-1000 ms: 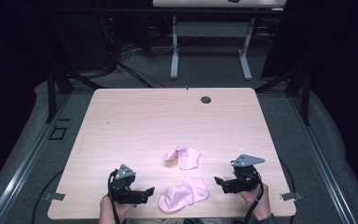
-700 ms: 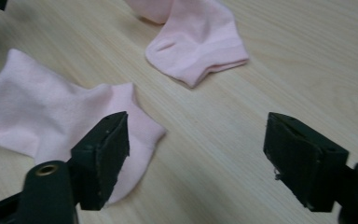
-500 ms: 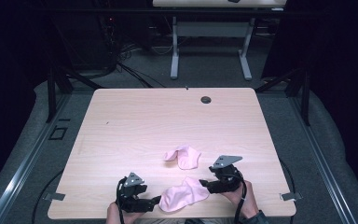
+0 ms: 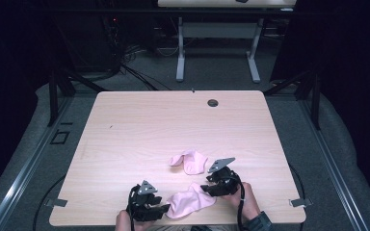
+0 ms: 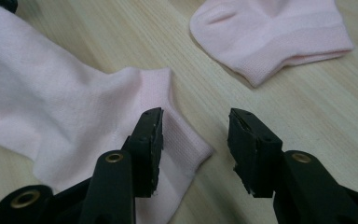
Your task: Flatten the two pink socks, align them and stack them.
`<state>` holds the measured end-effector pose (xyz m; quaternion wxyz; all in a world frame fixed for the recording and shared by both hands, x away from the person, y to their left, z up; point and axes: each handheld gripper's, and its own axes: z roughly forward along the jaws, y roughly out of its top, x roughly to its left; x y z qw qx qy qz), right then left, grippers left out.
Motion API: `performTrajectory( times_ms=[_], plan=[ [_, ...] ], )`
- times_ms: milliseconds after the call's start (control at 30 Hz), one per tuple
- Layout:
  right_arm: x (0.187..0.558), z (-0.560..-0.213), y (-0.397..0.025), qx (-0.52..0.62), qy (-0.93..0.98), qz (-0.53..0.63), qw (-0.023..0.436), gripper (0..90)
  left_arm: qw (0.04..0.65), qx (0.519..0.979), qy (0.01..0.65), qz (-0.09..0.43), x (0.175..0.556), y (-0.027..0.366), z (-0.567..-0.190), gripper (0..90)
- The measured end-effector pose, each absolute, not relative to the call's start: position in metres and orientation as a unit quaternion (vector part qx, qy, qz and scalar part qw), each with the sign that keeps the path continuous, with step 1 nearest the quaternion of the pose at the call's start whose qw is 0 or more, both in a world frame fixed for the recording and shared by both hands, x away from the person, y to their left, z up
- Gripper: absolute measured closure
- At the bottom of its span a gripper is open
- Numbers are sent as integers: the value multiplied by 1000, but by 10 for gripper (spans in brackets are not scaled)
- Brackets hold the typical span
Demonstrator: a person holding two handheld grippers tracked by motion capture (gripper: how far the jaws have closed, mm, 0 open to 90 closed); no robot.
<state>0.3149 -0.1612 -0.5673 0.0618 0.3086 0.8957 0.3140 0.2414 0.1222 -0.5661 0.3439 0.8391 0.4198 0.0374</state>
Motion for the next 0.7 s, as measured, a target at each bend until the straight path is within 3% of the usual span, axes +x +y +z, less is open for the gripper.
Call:
performTrajectory(
  times_ms=[233,500,533,700],
  plan=[
    [312,-567,-160,298,902,302,75,581,325,856,400,44,239,114,-567,603],
    [307,-568,-160,280,906,308,81,671,307,864,391,80,235,110,-567,768],
    [306,-569,-161,277,903,319,79,734,304,865,390,89,235,110,-567,799],
    [302,-572,-164,281,896,337,71,821,308,865,385,89,233,110,-568,890]
  ],
)
